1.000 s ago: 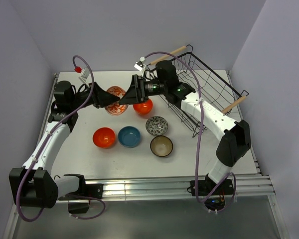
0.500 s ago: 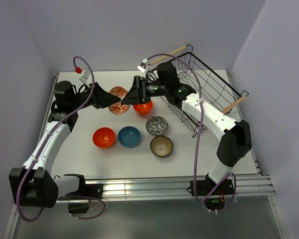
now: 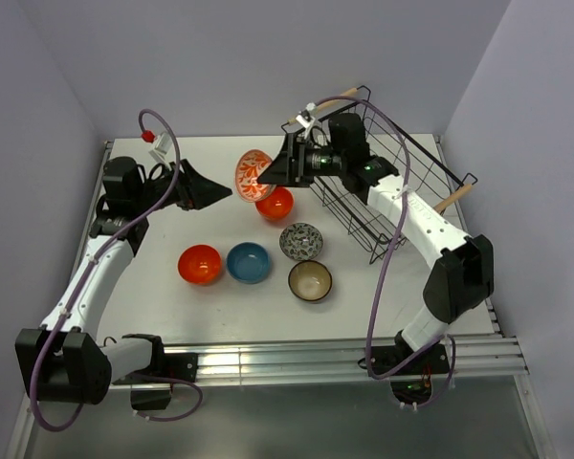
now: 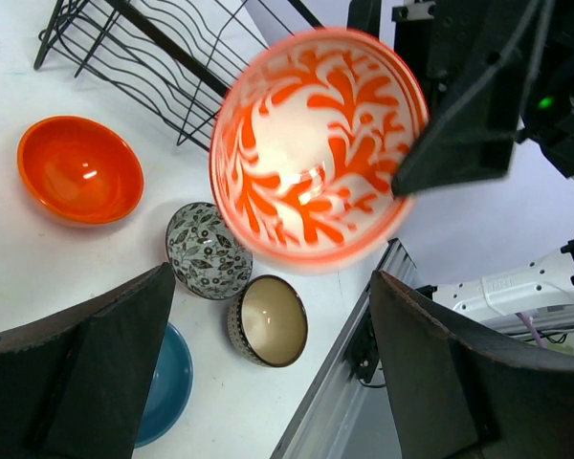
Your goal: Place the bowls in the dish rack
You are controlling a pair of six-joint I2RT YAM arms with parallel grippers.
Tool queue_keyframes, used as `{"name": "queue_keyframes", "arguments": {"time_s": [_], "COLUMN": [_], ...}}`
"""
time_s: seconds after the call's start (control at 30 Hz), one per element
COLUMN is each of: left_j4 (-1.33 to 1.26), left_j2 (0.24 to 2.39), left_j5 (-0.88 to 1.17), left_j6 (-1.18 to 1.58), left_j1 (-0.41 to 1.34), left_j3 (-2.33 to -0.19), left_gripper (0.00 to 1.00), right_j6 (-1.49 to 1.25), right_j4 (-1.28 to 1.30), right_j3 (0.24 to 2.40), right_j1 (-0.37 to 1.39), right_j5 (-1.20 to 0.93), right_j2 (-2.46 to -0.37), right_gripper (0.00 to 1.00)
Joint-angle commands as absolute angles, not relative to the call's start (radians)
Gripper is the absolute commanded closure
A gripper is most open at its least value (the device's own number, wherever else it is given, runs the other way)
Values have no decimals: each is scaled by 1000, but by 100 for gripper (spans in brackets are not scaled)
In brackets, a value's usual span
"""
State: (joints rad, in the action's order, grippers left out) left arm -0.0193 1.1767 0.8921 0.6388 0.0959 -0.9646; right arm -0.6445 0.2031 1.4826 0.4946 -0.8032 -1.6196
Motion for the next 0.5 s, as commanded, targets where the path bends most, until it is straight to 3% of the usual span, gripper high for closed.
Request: {"name": "queue_keyframes", "arguments": {"time_s": [0.0,0.33,0.4,0.47], "left_j4": [-25,30,40,49], "left_j2": [1134,1121,1115,1112], "left_j5": [890,870,853,845], "left_j6": [608,586,580,569], "left_j1": [98,89,86,84], "left_j3": [-1002,-1023,-1028,-1029], "left_gripper": [11,10,1,1], "right_j6": [-605,-310,-247,-192], "right_j4": [166,403,416,448], "right_j3": [1491,1629,1637,1652], "right_j1": [440,246,193,167], "right_j5": [-786,-550,-506,-405], "right_j2": [-1532,-1477,-1467,-1463], "right_gripper": [100,100,100,100]}}
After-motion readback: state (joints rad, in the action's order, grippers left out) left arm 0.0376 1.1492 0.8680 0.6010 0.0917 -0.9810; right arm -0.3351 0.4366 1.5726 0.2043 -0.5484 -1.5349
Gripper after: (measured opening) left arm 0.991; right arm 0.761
